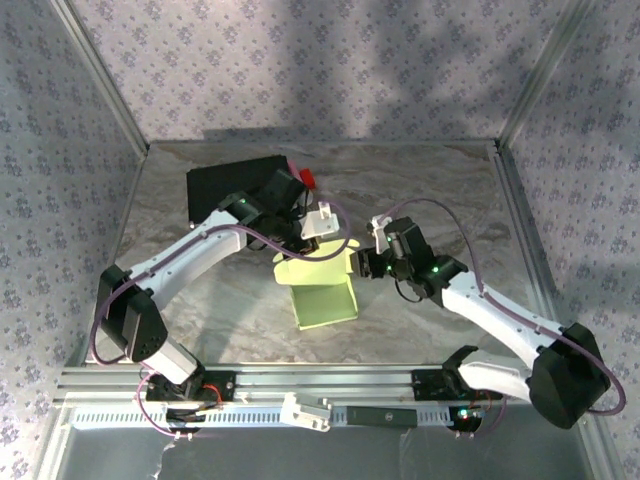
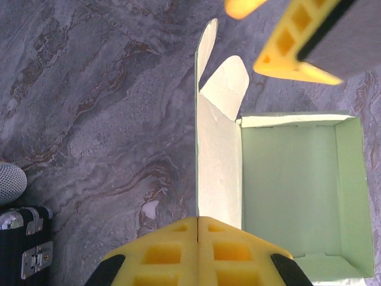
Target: Fold the paper box
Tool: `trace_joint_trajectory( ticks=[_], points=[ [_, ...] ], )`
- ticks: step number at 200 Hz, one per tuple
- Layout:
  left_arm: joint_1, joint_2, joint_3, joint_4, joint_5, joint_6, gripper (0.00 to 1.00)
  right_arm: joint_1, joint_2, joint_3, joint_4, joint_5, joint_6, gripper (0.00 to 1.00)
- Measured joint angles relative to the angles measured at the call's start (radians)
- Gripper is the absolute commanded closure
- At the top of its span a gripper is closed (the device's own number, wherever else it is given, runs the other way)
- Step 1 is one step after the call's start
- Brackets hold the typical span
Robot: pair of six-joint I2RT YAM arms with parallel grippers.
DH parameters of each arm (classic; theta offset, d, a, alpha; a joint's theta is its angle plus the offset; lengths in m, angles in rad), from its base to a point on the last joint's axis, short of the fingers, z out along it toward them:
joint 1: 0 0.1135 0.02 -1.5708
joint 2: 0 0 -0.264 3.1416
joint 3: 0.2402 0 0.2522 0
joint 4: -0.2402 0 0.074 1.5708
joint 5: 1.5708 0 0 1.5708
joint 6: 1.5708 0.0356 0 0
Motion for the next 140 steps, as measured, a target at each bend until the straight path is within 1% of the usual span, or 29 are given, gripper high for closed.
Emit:
trace_joint_trajectory(
  ticks=[20,68,106,124,140],
  points=[
    [-0.006,0.004,0.006,-0.002,-0.007,0.011,1.00,-0.016,0.037,0.029,-0.021,-0.008,-0.048,0.46],
    [-0.012,0.032,0.043,-0.028,-0.026,0.043,1.00,-0.027,0.077,0.082,-0.050,-0.091,-0.137,0.51],
    [-0.012,0.063,0.087,-0.062,-0.042,0.084,1.00,-0.026,0.131,0.112,-0.085,-0.080,-0.177,0.52],
    [-0.012,0.068,0.095,-0.077,-0.042,0.102,1.00,-0.026,0.141,0.118,-0.096,-0.073,-0.195,0.55],
    [-0.010,0.068,0.099,-0.087,-0.041,0.113,1.00,-0.026,0.151,0.134,-0.105,-0.072,-0.210,0.62]
  ],
)
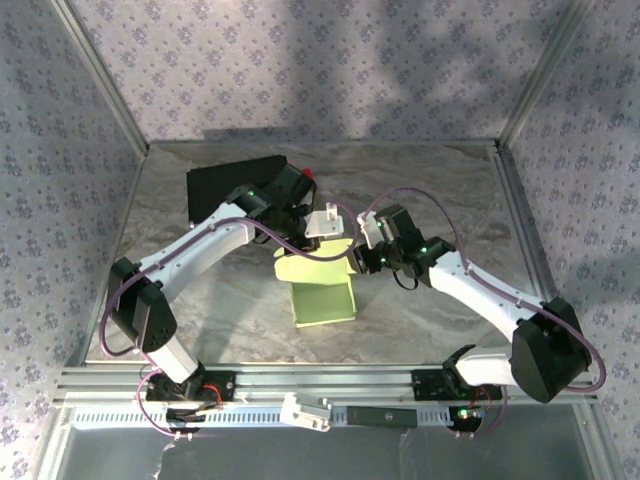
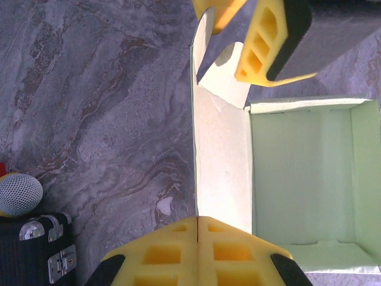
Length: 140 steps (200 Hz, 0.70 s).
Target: Fold the paper box
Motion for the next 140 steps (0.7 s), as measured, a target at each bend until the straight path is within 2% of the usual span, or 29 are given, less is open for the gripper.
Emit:
trace_joint_trajectory(
  ticks=[24,49,83,98,120,126,133,140],
  points=[
    [0.001,0.000,0.006,-0.011,0.000,0.013,1.00,0.010,0.031,0.038,-0.008,0.000,-0.030,0.68],
    [0.005,0.001,0.007,-0.013,0.000,0.017,1.00,0.021,0.059,0.060,-0.013,0.000,-0.049,0.78],
    [0.007,0.002,0.007,-0.014,0.000,0.018,1.00,0.023,0.061,0.061,-0.022,0.001,-0.053,0.82],
    [0.007,0.003,0.007,-0.013,0.000,0.017,1.00,0.026,0.061,0.061,-0.023,0.001,-0.058,0.87],
    [0.007,0.005,0.008,-0.007,0.000,0.016,1.00,0.039,0.061,0.062,-0.024,0.007,-0.059,1.00],
    [0.007,0.005,0.008,-0.008,0.000,0.013,0.90,0.041,0.062,0.062,-0.024,0.010,-0.059,1.00],
    [0.008,0.005,0.008,-0.006,0.000,0.006,0.69,0.043,0.062,0.062,-0.024,0.016,-0.063,1.00],
    [0.010,0.005,0.008,-0.001,0.000,0.001,0.61,0.046,0.062,0.063,-0.023,0.022,-0.063,1.00]
  ],
)
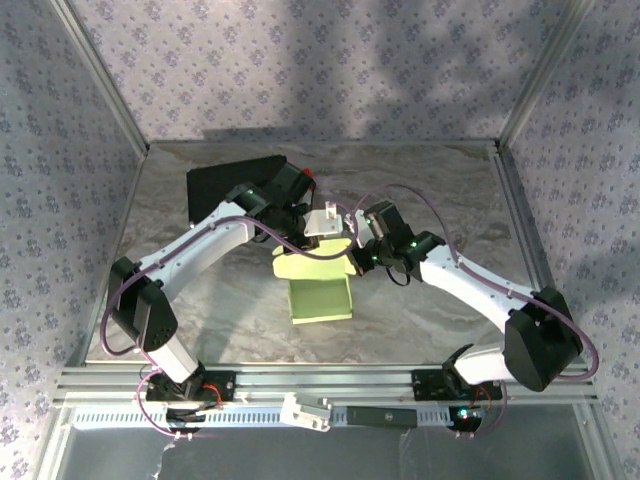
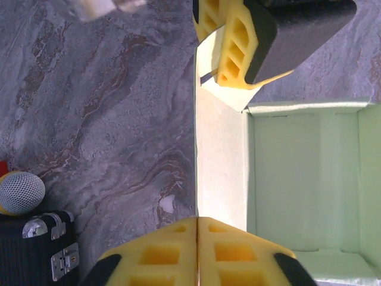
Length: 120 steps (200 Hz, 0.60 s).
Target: Fold the paper box
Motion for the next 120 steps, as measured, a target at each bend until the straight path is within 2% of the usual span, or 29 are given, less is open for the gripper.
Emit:
trace_joint_trajectory(
  ticks=[13,48,64,88,102,120],
  points=[
    [0.003,-0.010,-0.014,0.036,0.000,-0.021,0.52,0.004,0.000,0.000,0.000,0.021,0.000,1.00],
    [0.068,-0.130,-0.101,0.081,-0.003,-0.139,0.49,0.007,-0.014,0.000,0.000,0.068,-0.002,1.00],
    [0.113,-0.203,-0.129,0.084,-0.040,-0.219,0.49,0.007,-0.020,0.000,0.000,0.078,-0.006,1.00],
    [0.137,-0.333,-0.246,0.120,-0.079,-0.300,0.38,0.007,-0.019,0.000,0.000,0.081,-0.008,1.00],
    [0.138,-0.375,-0.307,0.122,-0.077,-0.320,0.39,0.007,-0.019,0.000,0.001,0.082,-0.008,1.00],
    [0.172,-0.349,-0.323,0.116,-0.043,-0.337,0.42,0.007,-0.019,-0.001,0.003,0.082,-0.008,1.00]
  ],
)
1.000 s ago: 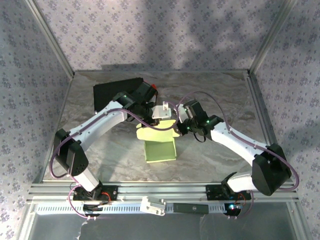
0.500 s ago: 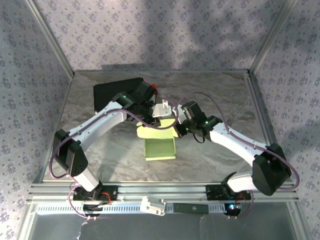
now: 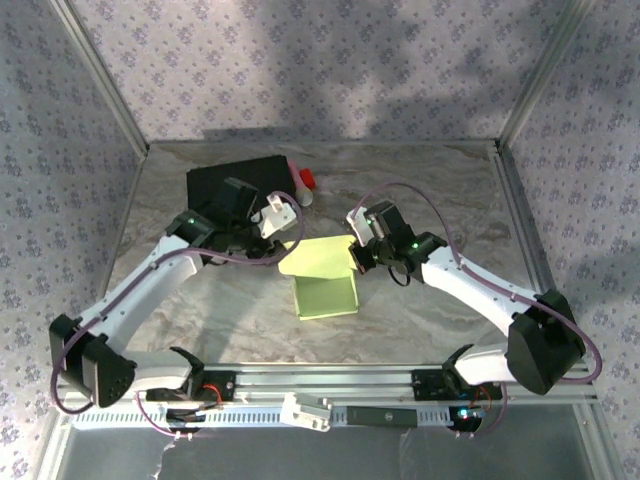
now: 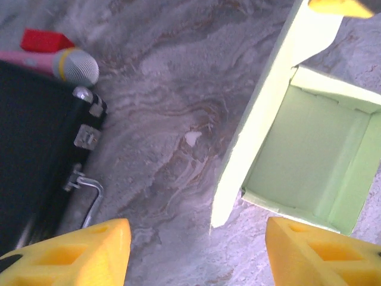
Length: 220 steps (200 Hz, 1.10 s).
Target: Fold the paper box
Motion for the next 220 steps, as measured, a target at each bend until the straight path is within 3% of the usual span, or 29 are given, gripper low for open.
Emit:
trace_joint_trajectory(
  ticks=[41,114,153,193,220],
  points=[
    [0.054,0.127,0.009,0.002,0.057,-0.018,0.54,0.000,0.001,0.000,0.001,0.000,0.000,1.00],
    [0.053,0.166,0.008,0.009,0.131,-0.014,0.52,-0.001,0.004,0.000,0.002,-0.001,0.000,1.00],
    [0.053,0.197,0.009,-0.019,0.165,0.013,0.66,-0.001,0.004,0.000,0.002,-0.001,0.000,1.00],
    [0.053,0.226,0.004,-0.026,0.172,0.022,0.70,-0.001,0.005,0.000,0.002,-0.002,0.000,1.00],
    [0.047,0.226,0.000,-0.019,0.171,0.016,0.79,-0.001,0.009,0.000,0.007,-0.005,0.000,1.00]
  ],
)
